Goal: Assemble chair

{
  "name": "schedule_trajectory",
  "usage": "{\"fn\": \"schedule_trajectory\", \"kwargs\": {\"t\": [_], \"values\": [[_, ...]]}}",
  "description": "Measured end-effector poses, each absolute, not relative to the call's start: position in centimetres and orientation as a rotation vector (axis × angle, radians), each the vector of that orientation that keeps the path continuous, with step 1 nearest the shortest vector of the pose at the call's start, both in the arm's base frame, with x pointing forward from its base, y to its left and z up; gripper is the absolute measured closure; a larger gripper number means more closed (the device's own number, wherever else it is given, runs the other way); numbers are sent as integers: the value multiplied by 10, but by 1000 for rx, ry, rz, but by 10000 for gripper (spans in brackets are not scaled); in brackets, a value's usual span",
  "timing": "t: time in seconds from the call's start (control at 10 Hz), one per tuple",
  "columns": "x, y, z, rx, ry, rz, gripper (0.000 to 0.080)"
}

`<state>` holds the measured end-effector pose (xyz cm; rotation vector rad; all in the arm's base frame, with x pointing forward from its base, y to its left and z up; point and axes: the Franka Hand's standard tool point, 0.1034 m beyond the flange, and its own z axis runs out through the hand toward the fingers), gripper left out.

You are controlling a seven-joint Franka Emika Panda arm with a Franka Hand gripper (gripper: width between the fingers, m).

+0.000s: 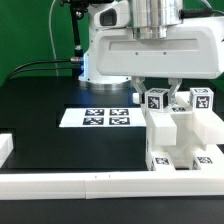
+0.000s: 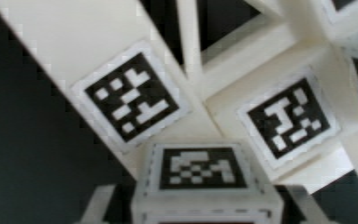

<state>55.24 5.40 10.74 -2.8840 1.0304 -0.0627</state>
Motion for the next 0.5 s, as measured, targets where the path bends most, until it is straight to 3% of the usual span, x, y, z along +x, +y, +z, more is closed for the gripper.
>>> {"fn": "schedule_trajectory", "kwargs": {"t": [0.5], "values": [[550,54,107,-2339,1967,17,535]]}}
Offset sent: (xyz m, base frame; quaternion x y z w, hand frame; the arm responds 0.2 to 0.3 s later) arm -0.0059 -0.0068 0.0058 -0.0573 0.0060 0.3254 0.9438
